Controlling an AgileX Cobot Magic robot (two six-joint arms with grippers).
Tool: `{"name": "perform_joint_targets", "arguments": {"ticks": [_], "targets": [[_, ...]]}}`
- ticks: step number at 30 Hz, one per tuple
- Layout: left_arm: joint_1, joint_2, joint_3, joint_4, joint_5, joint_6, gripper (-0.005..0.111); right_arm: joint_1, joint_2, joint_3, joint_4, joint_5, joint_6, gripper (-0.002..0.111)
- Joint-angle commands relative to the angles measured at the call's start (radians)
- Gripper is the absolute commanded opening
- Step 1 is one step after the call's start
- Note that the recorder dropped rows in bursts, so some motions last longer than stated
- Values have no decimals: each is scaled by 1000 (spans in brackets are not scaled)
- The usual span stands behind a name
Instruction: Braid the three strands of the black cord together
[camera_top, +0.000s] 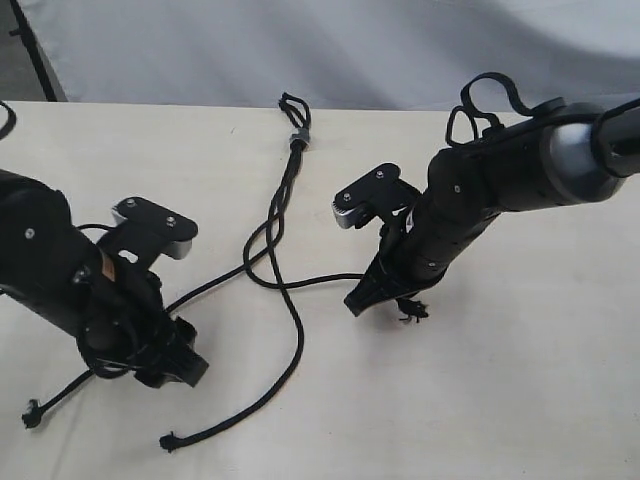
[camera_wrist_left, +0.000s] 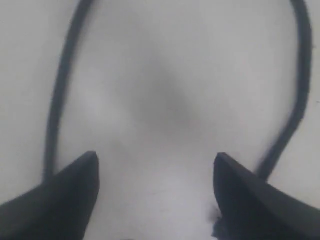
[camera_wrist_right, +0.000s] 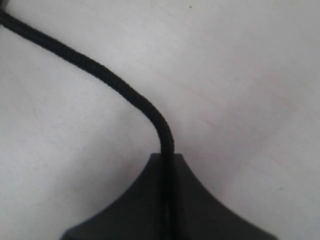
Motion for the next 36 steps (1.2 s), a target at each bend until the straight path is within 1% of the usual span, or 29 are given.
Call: {"name": "perform_joint_targets", "arguments": {"ticks": [1, 4, 6, 8, 15, 21, 26, 28, 30, 31, 33, 36], "targets": [[-119, -6, 4, -22, -26, 41, 62, -5, 2, -1, -3, -10, 3, 0], [-194, -6, 4, -22, -49, 60, 62, -5, 2, -1, -3, -10, 3, 0], [-228, -6, 6, -22, -54, 75, 62, -5, 2, -1, -3, -10, 3, 0], [-247, -6, 15, -19, -56, 80, 62, -5, 2, -1, -3, -10, 3, 0], [-247, -6, 67, -19, -96, 100, 62, -5, 2, -1, 8, -10, 3, 0], [-247, -4, 89, -19, -141, 101, 62, -5, 2, -1, 8, -14, 3, 0], [-247, 32, 114, -24, -164, 116, 62, -5, 2, -1, 8, -14, 3, 0], [-266, 54, 114, -24, -165, 119, 62, -5, 2, -1, 8, -14, 3, 0], [-286, 69, 114, -24, -185, 155, 61, -5, 2, -1, 8, -14, 3, 0], [-297, 77, 114, -24, -191, 161, 58, -5, 2, -1, 8, -14, 3, 0], [-314, 86, 114, -24, -204, 170, 46, -5, 2, -1, 8, -14, 3, 0], [-315, 86, 114, -21, -206, 176, 17, -5, 2, -1, 8, -14, 3, 0]]}}
